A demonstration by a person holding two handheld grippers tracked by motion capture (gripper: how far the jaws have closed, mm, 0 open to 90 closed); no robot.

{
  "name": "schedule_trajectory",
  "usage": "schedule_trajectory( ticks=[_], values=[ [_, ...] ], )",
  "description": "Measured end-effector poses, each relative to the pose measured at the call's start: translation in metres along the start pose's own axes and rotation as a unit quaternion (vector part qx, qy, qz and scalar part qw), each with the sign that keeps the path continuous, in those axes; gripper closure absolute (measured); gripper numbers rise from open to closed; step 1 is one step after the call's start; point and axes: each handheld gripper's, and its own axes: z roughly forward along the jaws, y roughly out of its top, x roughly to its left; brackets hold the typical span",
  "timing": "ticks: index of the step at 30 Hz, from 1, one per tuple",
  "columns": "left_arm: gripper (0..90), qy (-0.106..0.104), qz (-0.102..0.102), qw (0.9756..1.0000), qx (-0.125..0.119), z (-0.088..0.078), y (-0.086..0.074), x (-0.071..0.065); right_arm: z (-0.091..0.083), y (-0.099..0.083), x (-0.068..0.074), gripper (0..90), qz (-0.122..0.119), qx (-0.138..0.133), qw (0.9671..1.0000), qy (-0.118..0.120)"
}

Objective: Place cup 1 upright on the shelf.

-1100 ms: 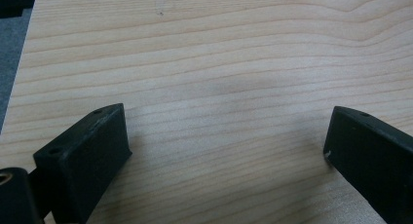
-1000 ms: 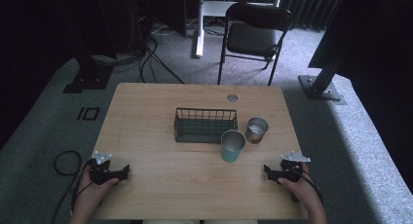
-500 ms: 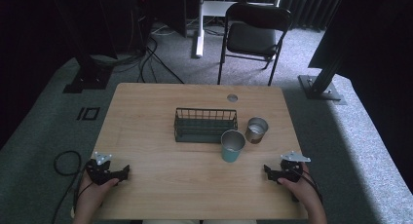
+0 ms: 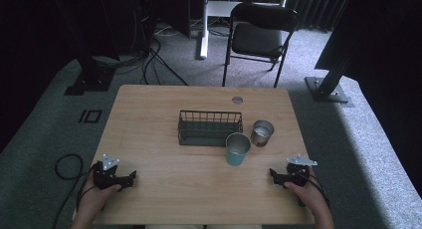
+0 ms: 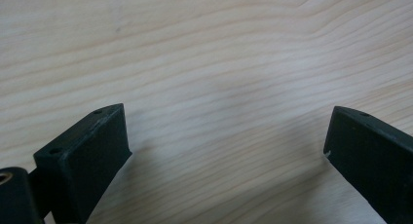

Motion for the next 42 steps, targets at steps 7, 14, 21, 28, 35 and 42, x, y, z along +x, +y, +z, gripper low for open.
schedule_trajectory(
  ticks=[7, 14, 21, 28, 35, 42],
  values=[
    [3.2, -0.03, 0.023, 0.9993, -0.002, 0.003, 0.009, -0.014, 0.0, 0.0, 0.0, 11.2, 0.0, 0.0, 1.0, 0.0],
    [3.3, -0.054, 0.042, 0.9977, -0.003, 0.005, 0.017, -0.024, 0.0, 0.0, 0.0, 11.2, 0.0, 0.0, 1.0, 0.0],
    [3.3, -0.074, 0.052, 0.9959, -0.004, 0.009, 0.022, -0.034, 0.0, 0.0, 0.0, 11.2, 0.0, 0.0, 1.0, 0.0],
    [3.3, -0.094, 0.063, 0.9935, -0.009, 0.013, 0.029, -0.045, 0.0, 0.0, 0.0, 11.2, 0.0, 0.0, 1.0, 0.0],
    [3.3, -0.112, 0.076, 0.9908, -0.009, 0.018, 0.035, -0.058, 0.0, 0.0, 0.0, 11.1, 0.0, 0.0, 1.0, 0.0],
    [3.3, -0.134, 0.084, 0.9874, -0.011, 0.022, 0.041, -0.069, 0.0, 0.0, 0.0, 11.2, 0.0, 0.0, 1.0, 0.0]
  ],
)
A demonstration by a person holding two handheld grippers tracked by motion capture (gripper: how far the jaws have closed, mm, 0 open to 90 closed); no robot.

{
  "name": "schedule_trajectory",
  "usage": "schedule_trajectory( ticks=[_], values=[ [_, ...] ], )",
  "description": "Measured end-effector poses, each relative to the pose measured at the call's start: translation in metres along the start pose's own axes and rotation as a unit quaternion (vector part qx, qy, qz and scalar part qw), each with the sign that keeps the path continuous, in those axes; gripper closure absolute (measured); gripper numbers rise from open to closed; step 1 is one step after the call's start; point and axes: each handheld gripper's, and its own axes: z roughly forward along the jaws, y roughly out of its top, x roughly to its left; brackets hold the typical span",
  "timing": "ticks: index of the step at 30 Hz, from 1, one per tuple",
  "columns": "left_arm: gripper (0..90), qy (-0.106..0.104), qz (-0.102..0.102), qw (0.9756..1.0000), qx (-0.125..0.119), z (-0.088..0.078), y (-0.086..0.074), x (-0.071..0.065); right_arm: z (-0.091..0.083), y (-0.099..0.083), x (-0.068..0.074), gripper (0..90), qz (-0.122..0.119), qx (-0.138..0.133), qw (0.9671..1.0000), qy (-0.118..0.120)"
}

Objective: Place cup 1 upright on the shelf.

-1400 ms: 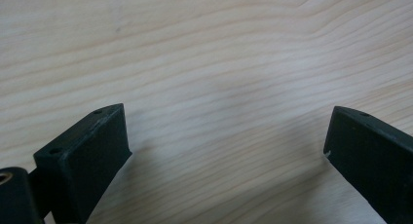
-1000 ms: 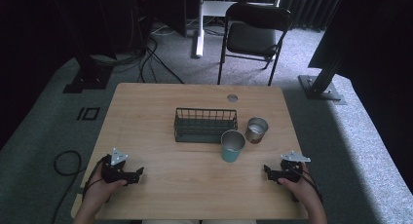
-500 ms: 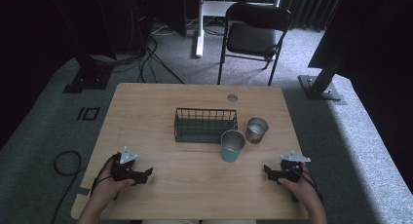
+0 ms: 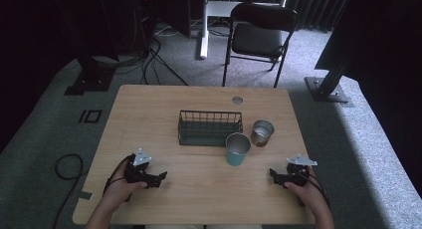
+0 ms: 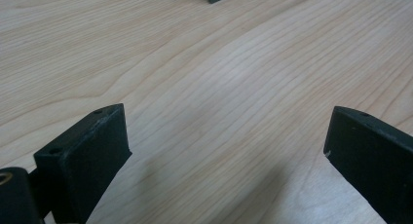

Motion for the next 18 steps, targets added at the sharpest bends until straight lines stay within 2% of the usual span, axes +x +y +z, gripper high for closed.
schedule_trajectory(
  ticks=[18],
  values=[
    [3.3, -0.032, 0.026, 0.9991, -0.003, 0.016, 0.016, -0.02, 0.0, 0.0, 0.0, 11.2, 0.0, 0.0, 1.0, 0.0]
  ],
)
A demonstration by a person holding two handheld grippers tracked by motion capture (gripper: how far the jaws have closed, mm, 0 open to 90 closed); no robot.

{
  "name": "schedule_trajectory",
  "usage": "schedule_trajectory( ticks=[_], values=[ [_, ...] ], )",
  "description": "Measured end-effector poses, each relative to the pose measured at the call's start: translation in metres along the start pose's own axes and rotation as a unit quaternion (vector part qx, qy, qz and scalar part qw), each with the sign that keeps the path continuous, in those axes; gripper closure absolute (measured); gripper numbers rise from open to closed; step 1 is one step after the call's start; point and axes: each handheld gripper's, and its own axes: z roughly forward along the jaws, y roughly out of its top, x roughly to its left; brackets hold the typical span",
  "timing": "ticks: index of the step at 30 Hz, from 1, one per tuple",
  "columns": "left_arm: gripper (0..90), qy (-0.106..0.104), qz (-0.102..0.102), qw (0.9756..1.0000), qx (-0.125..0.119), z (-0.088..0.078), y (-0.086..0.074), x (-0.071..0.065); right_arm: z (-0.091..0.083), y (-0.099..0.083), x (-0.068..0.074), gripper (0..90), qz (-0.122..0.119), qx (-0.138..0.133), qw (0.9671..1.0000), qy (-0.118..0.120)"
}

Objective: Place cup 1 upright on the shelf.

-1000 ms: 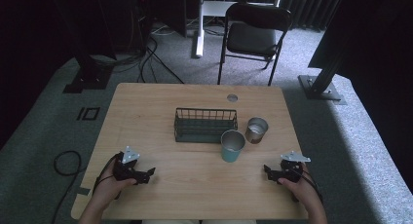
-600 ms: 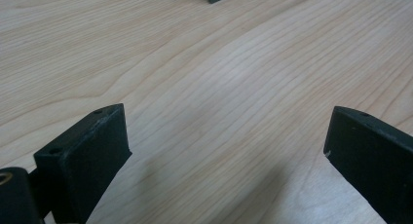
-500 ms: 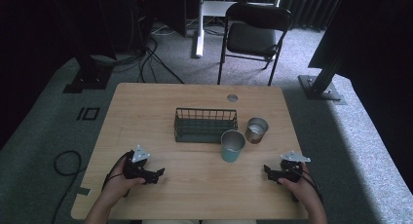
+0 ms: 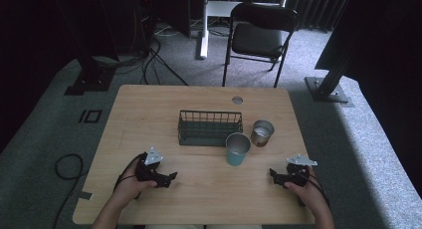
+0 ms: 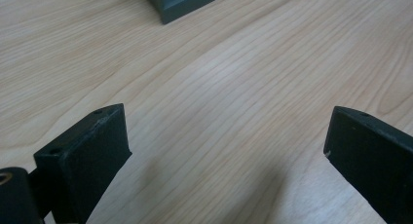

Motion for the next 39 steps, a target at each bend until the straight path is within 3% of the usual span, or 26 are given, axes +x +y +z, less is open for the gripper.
schedule_trajectory(
  ticks=[20, 39],
  values=[
    [3.2, -0.038, 0.021, 0.999, -0.013, 0.018, 0.023, -0.022, 0.0, 0.0, 0.0, 11.2, 0.0, 0.0, 1.0, 0.0],
    [3.3, -0.073, 0.021, 0.9968, -0.024, 0.036, 0.04, -0.041, 0.0, 0.0, 0.0, 11.2, 0.0, 0.0, 1.0, 0.0]
  ],
)
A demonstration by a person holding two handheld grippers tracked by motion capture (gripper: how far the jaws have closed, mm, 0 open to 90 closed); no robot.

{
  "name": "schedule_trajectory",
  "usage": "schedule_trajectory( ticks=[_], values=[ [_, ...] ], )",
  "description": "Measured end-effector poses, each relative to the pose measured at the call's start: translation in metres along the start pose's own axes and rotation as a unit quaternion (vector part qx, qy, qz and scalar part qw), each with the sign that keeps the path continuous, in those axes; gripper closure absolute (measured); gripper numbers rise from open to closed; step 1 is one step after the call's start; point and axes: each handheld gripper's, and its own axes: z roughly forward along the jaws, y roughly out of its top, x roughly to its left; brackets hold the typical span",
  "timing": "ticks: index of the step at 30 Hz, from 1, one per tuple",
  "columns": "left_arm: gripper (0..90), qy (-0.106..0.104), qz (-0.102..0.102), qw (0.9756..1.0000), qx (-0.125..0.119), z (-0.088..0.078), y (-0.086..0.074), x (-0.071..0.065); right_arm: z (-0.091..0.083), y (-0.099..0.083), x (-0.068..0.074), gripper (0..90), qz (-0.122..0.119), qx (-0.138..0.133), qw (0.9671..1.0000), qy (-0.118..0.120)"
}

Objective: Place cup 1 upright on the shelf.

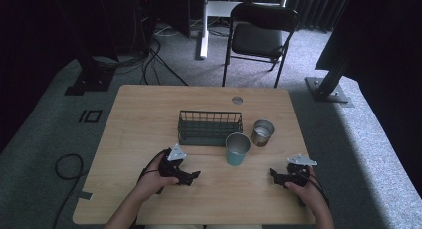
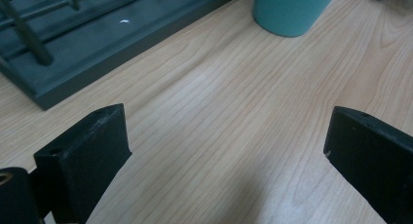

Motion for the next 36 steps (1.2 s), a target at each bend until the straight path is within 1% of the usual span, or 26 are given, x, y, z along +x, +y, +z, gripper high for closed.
schedule_trajectory(
  ticks=[4, 11, 14, 16, 17, 21, 26, 29, 31, 36],
  values=[
    [3.3, -0.006, 0.002, 1.0, 0.001, 0.003, 0.002, -0.003, 0.0, 0.0, 0.0, 11.2, 0.0, 0.0, 1.0, 0.0],
    [3.3, -0.019, 0.014, 0.9997, -0.004, 0.013, 0.014, -0.012, 0.0, 0.0, 0.0, 11.2, 0.0, 0.0, 1.0, 0.0],
    [3.3, -0.021, 0.017, 0.9996, -0.006, 0.017, 0.019, -0.015, 0.0, 0.0, 0.0, 11.2, 0.0, 0.0, 1.0, 0.0],
    [3.3, -0.021, 0.016, 0.9996, -0.007, 0.018, 0.02, -0.015, 0.0, 0.0, 0.0, 11.2, 0.0, 0.0, 1.0, 0.0],
    [3.3, -0.023, 0.02, 0.9995, -0.006, 0.021, 0.021, -0.017, 0.0, 0.0, 0.0, 11.2, 0.0, 0.0, 1.0, 0.0],
    [3.2, -0.029, 0.021, 0.9993, -0.007, 0.027, 0.025, -0.021, 0.0, 0.0, 0.0, 11.2, 0.0, 0.0, 1.0, 0.0],
    [3.2, -0.034, 0.026, 0.9991, -0.009, 0.033, 0.029, -0.024, 0.0, 0.0, 0.0, 11.2, 0.0, 0.0, 1.0, 0.0],
    [3.3, -0.037, 0.026, 0.9988, -0.016, 0.037, 0.035, -0.026, 0.0, 0.0, 0.0, 11.2, 0.0, 0.0, 1.0, 0.0],
    [3.3, -0.036, 0.029, 0.9987, -0.019, 0.038, 0.038, -0.027, 0.0, 0.0, 0.0, 11.2, 0.0, 0.0, 1.0, 0.0],
    [3.3, -0.044, 0.034, 0.9981, -0.026, 0.042, 0.042, -0.031, 0.0, 0.0, 0.0, 11.2, 0.0, 0.0, 1.0, 0.0]
  ],
)
